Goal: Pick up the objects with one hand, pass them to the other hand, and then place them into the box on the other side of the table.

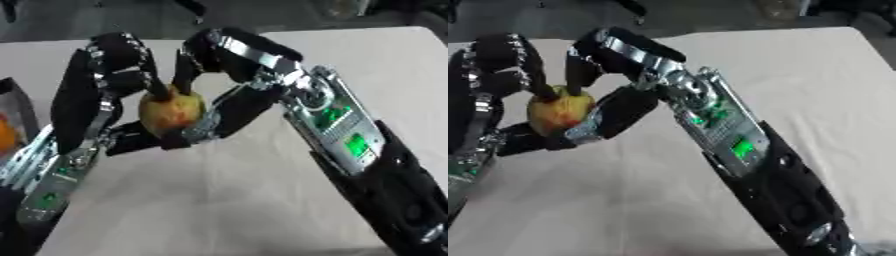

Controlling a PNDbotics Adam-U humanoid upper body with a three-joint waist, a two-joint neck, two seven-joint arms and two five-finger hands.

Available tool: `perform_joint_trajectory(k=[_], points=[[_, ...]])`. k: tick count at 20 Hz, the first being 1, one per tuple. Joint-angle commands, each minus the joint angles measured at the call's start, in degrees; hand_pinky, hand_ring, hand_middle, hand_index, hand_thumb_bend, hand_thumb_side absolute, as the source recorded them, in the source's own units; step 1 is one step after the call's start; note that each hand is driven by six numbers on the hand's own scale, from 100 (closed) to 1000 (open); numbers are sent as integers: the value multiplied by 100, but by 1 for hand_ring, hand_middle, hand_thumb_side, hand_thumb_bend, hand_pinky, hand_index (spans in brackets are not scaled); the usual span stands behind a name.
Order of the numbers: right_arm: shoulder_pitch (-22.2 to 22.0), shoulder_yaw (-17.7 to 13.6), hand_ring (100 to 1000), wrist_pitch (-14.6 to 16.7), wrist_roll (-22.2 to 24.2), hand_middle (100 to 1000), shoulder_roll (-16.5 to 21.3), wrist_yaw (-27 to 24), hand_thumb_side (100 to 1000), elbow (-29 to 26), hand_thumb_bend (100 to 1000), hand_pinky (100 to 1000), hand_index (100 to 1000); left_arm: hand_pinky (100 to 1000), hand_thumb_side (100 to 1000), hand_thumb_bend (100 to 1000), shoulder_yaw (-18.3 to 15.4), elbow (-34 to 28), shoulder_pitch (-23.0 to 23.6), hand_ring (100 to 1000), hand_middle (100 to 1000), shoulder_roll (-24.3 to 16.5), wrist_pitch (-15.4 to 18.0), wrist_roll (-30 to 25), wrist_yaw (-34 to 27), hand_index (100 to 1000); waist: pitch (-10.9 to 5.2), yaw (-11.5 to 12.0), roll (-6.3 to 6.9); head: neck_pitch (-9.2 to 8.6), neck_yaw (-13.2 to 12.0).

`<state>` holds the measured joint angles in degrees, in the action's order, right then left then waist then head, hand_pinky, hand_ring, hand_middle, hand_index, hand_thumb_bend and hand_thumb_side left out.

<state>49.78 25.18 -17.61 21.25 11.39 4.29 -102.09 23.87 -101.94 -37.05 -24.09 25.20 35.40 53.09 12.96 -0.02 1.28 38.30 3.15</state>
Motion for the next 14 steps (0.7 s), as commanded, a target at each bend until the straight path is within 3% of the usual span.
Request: perform_joint_trajectory(k=[1, 3, 5, 9, 14], points=[[107, -34, 631, 17, 20, 679, 56, 59, 133, -113, 733, 717, 708, 370, 100, 511, -47, -83, -136, 295, 273, -29, -36, 11, -50, 339, 15, -8, -15, -76, -5], [102, -58, 640, 27, -3, 687, 56, 90, 175, -136, 695, 722, 716, 369, 100, 513, -55, -87, -128, 296, 272, -33, -59, 38, -51, 340, 12, -10, -16, -81, -10], [100, -92, 656, 43, -52, 700, 61, 129, 176, -169, 720, 727, 730, 368, 100, 519, -61, -90, -117, 297, 271, -42, -76, 75, -50, 341, 11, -12, -17, -91, -19], [104, -177, 706, 78, -217, 745, 77, 303, 290, -263, 687, 742, 779, 365, 100, 524, -73, -97, -102, 294, 268, -65, -108, 140, -29, 337, 8, -9, -13, -110, -33], [106, -234, 727, 85, -441, 764, 80, 573, 321, -347, 693, 750, 801, 361, 100, 530, -75, -116, -91, 290, 263, -86, -131, 198, -5, 333, 9, -8, -11, -120, -9]])
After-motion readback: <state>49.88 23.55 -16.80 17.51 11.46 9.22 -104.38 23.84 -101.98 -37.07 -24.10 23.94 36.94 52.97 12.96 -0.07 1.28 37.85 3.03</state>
